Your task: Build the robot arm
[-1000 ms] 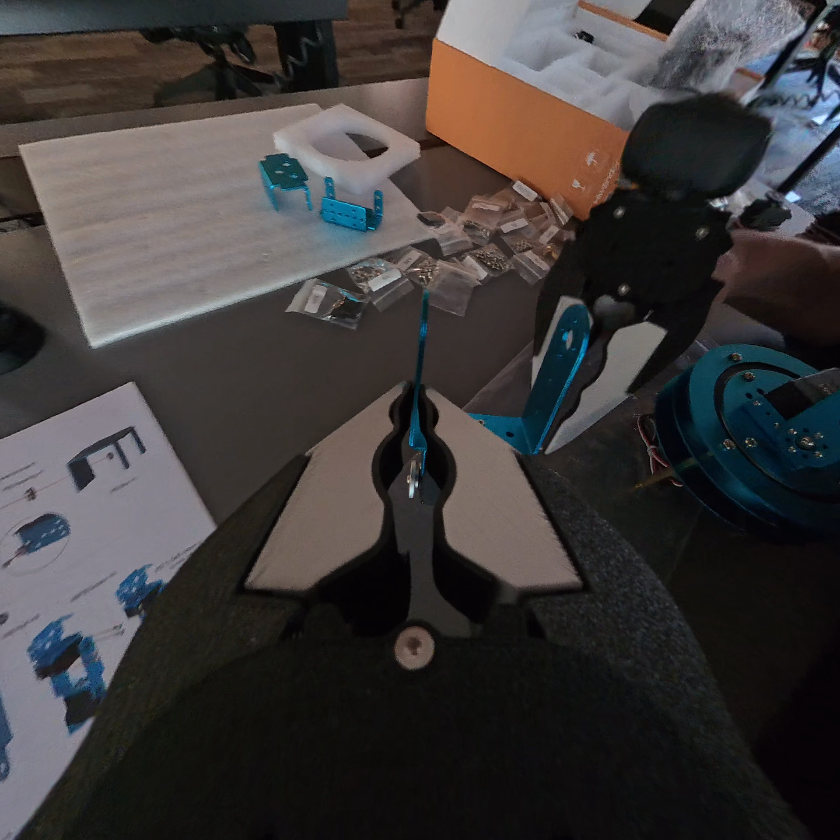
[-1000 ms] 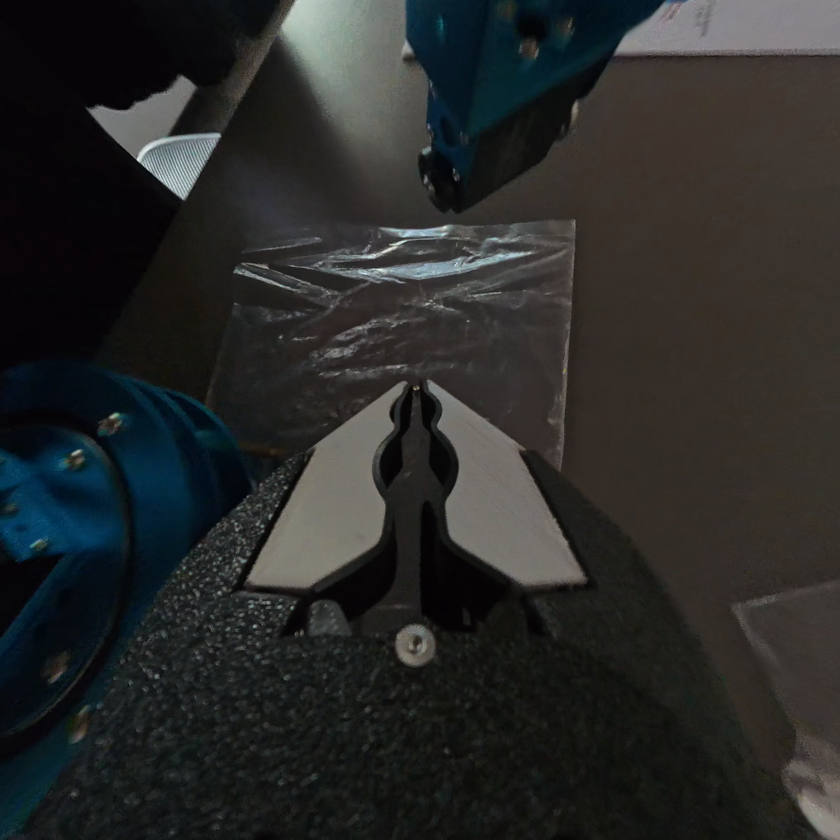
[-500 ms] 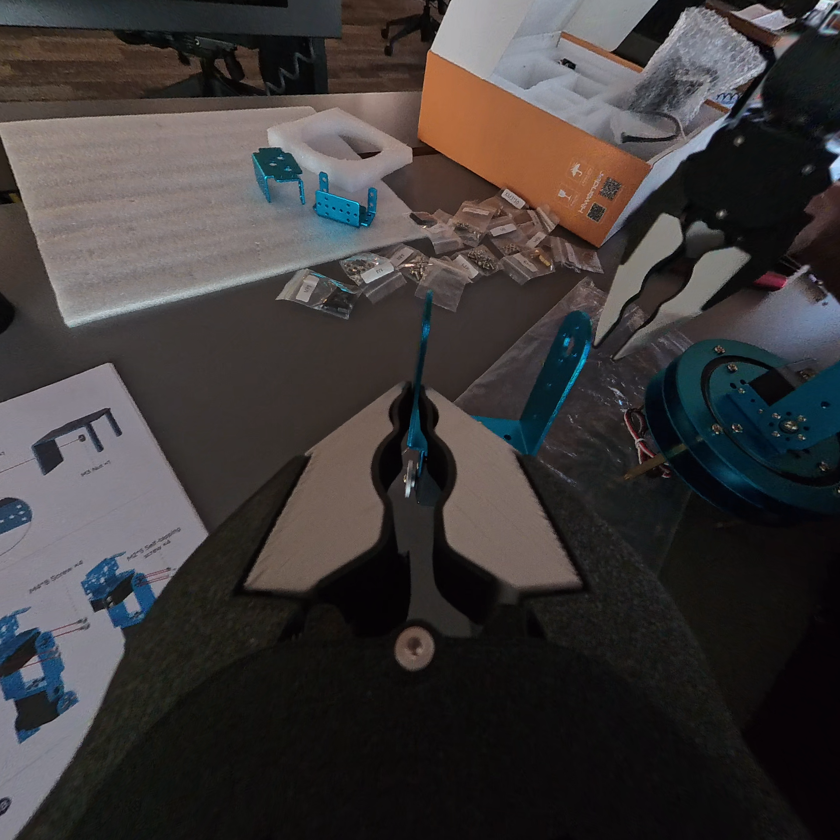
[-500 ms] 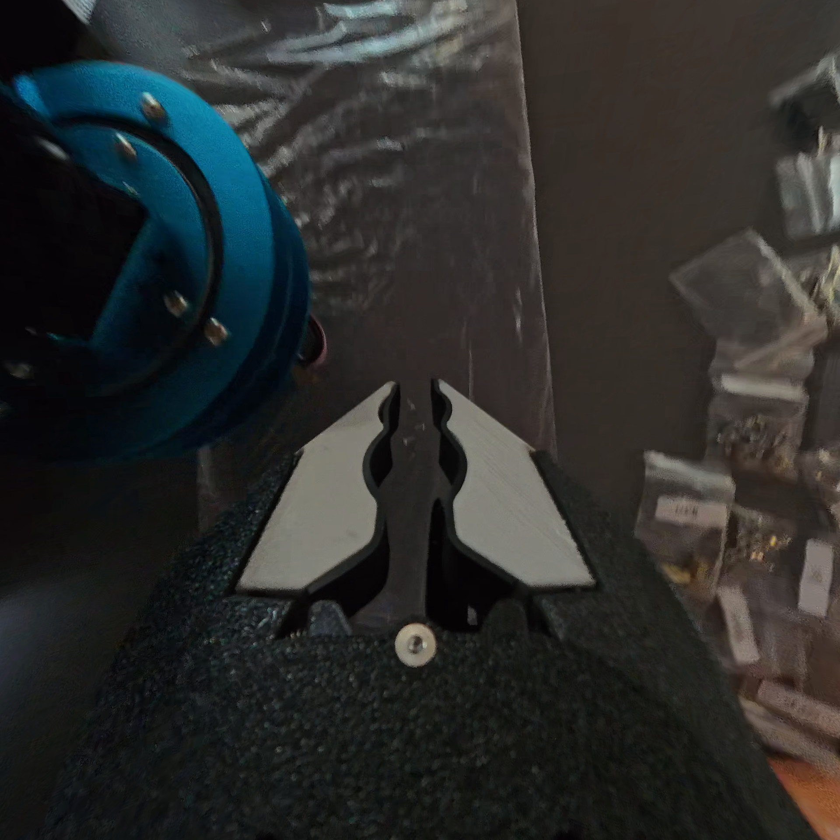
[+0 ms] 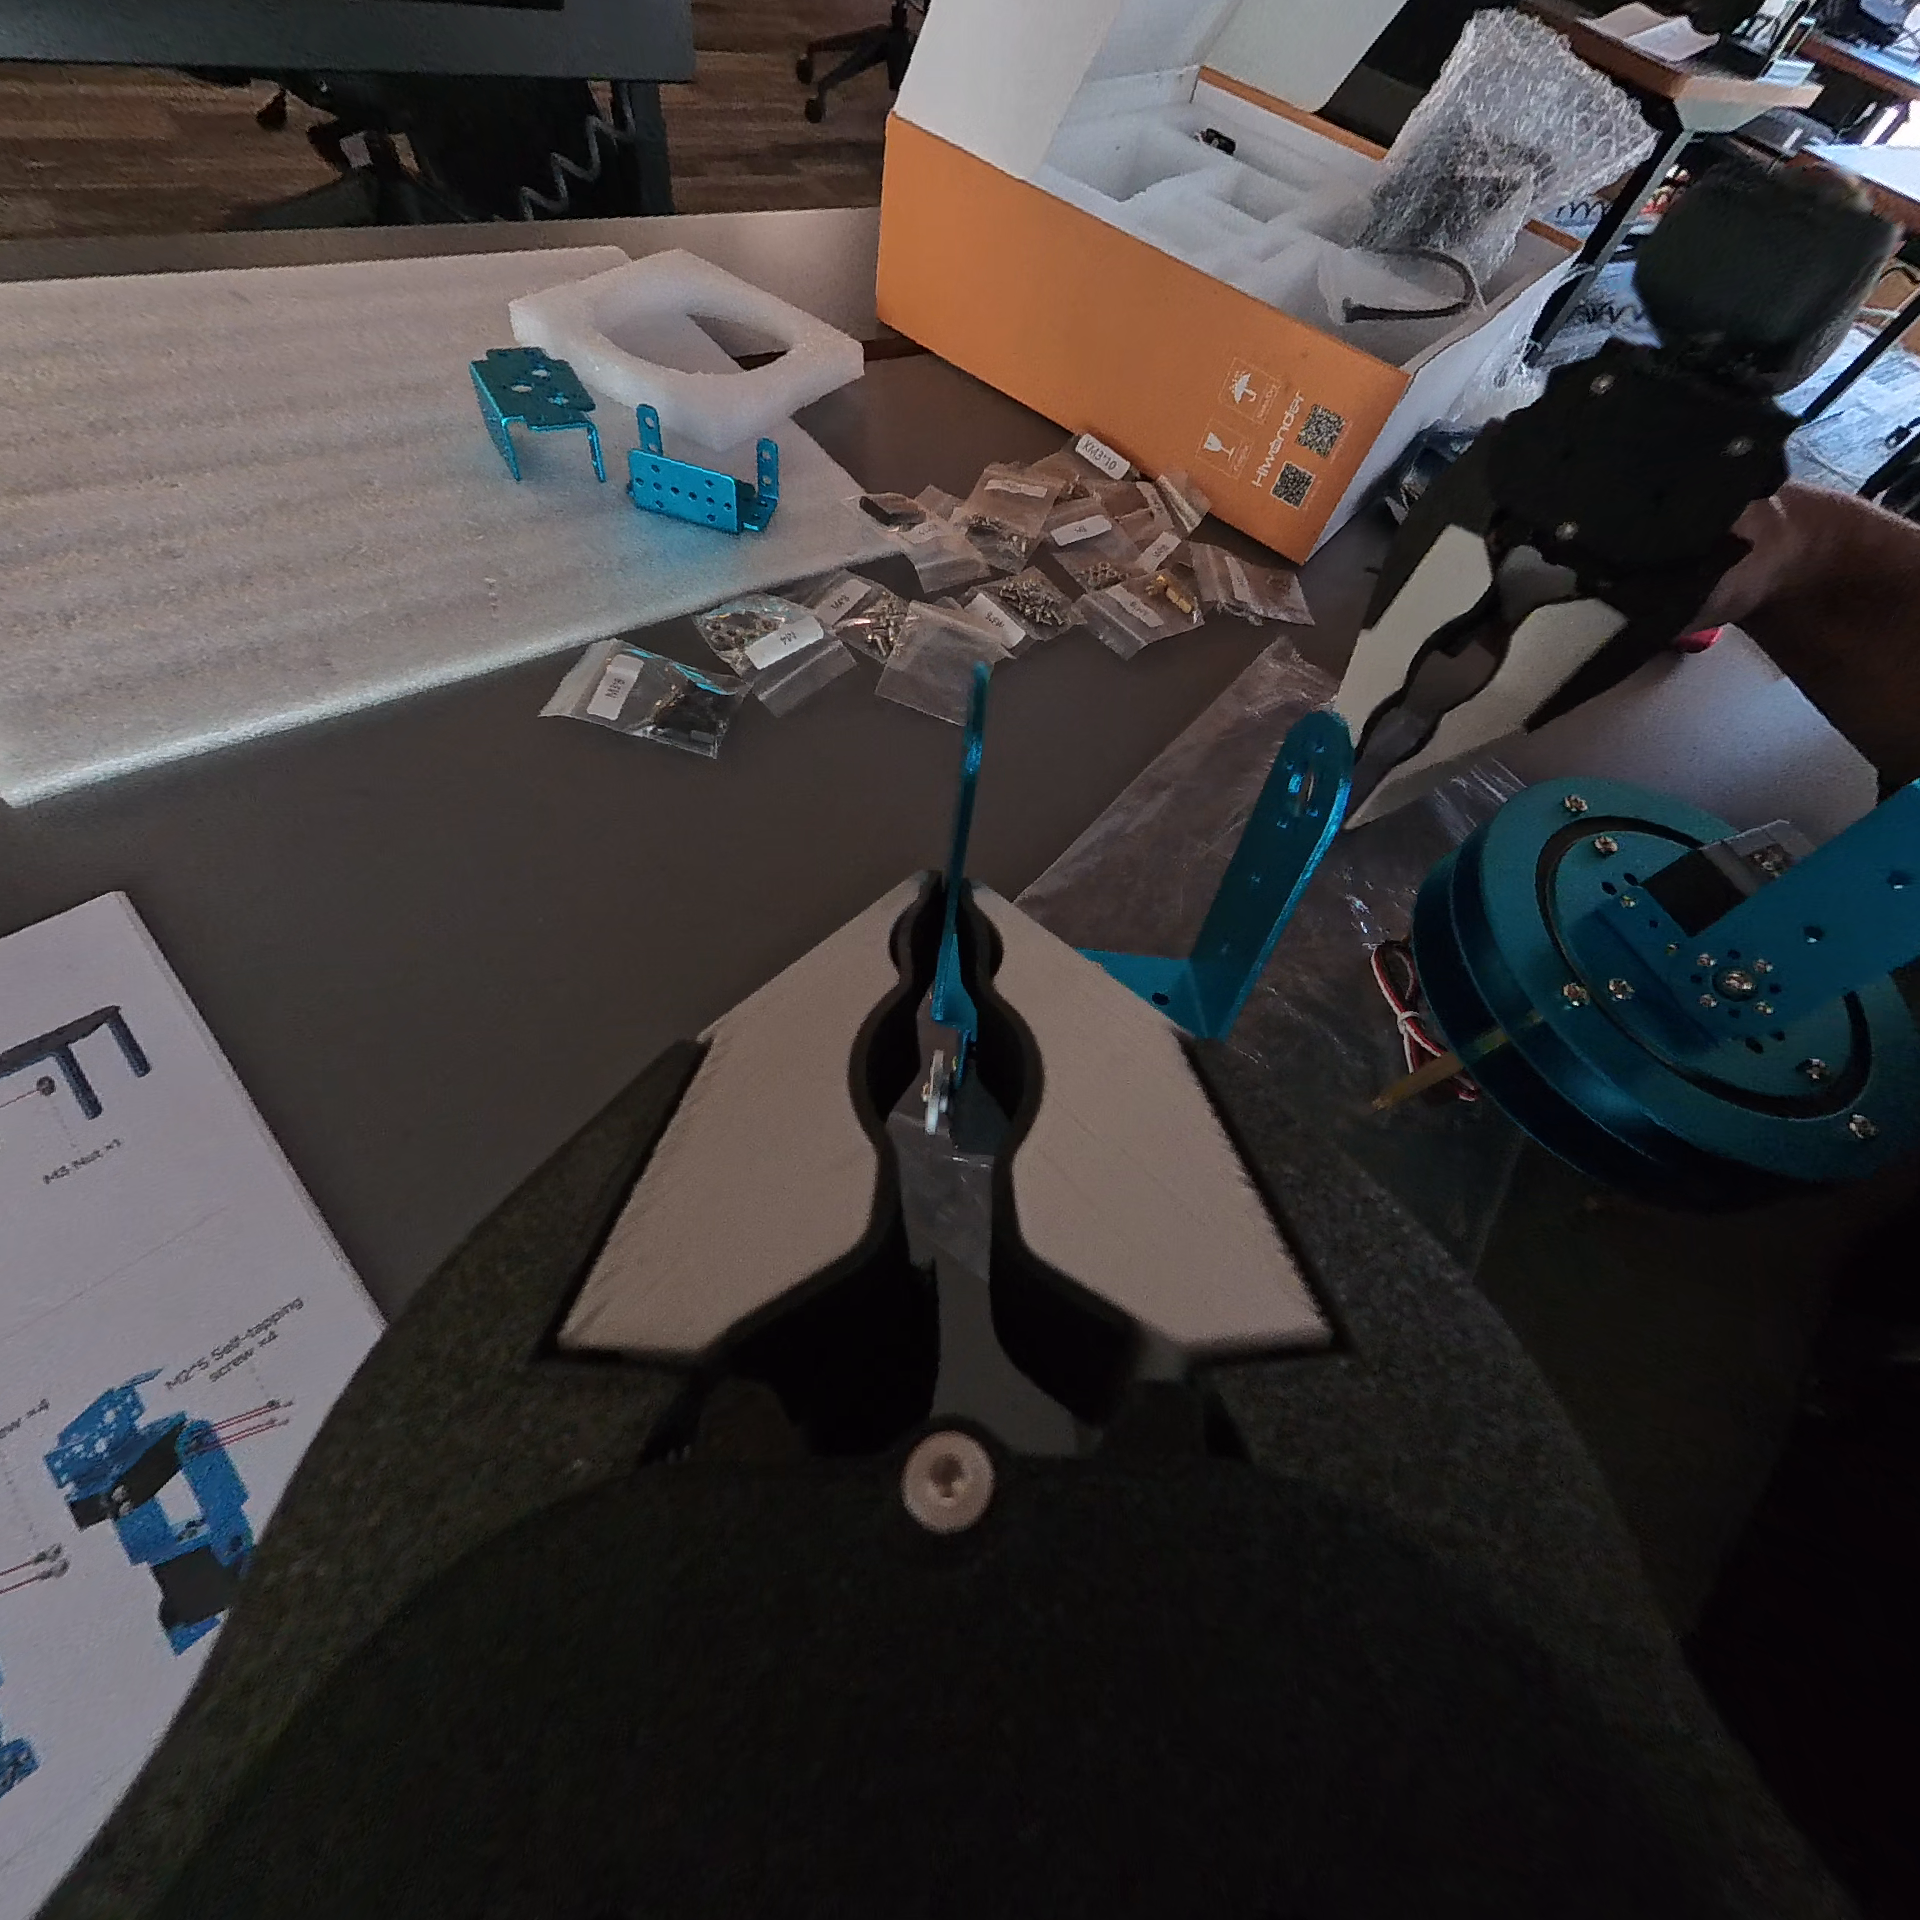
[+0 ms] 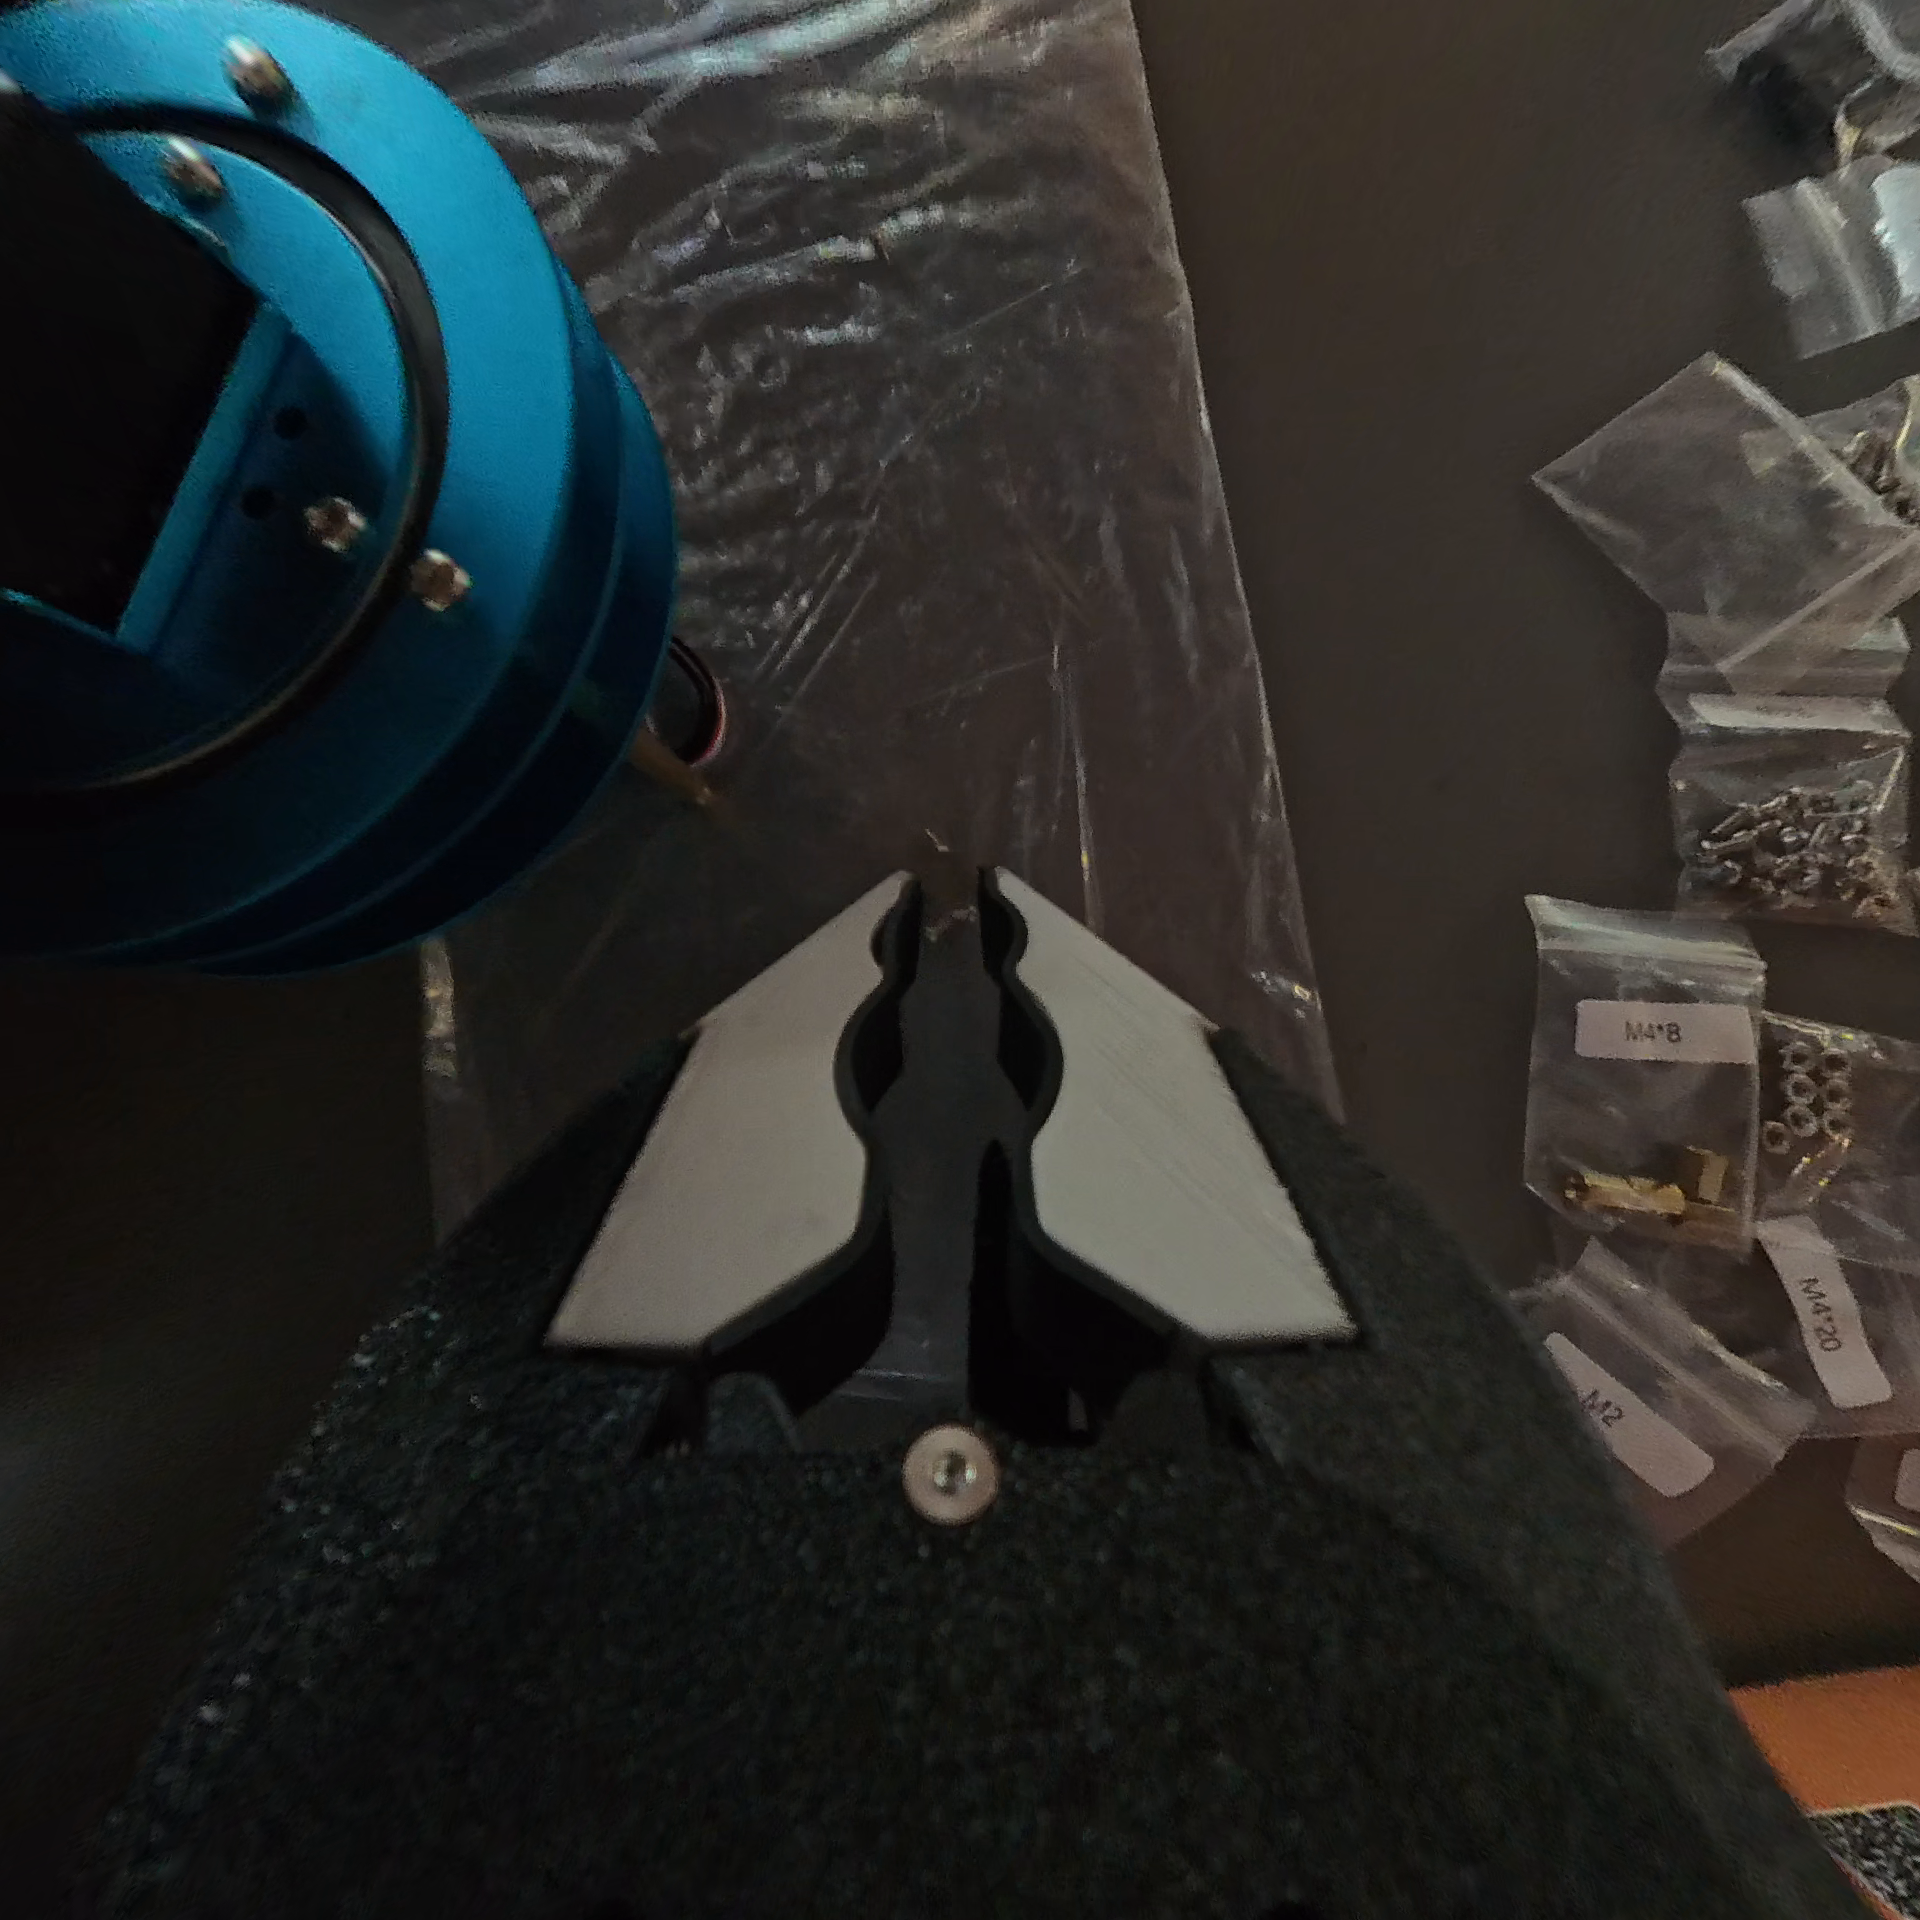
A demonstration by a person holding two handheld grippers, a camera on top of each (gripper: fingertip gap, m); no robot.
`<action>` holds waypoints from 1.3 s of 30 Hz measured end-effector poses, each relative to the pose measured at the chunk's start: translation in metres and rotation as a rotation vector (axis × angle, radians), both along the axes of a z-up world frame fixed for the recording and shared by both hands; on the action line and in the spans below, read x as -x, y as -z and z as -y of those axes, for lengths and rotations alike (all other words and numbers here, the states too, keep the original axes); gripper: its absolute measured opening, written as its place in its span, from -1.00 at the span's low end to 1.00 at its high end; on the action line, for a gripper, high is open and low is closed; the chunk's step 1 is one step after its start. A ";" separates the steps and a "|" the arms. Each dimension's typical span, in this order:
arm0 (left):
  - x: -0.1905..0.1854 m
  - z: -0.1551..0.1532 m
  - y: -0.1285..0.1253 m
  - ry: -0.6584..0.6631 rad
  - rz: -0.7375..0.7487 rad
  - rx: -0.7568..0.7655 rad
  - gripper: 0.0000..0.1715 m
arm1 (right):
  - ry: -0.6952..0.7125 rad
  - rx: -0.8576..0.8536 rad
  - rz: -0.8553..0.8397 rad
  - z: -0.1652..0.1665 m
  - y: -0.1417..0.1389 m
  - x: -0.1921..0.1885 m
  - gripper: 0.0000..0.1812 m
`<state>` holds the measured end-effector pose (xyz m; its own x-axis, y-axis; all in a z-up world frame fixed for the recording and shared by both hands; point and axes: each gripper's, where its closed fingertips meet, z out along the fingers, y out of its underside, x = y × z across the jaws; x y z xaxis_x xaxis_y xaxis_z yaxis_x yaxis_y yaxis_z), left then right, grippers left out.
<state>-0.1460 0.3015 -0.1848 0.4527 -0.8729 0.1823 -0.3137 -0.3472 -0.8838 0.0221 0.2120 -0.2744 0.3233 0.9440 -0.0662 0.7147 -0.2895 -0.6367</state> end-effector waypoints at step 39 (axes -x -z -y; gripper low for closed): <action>0.021 0.005 -0.008 -0.056 -0.022 -0.030 -1.00 | -0.332 0.002 -0.076 -0.034 -0.001 0.142 -0.97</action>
<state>-0.1670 0.2962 -0.1766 0.5048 -0.8508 0.1460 -0.3139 -0.3385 -0.8871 -0.1202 0.2460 -0.2736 -0.0078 0.9967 -0.0805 0.7209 -0.0502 -0.6912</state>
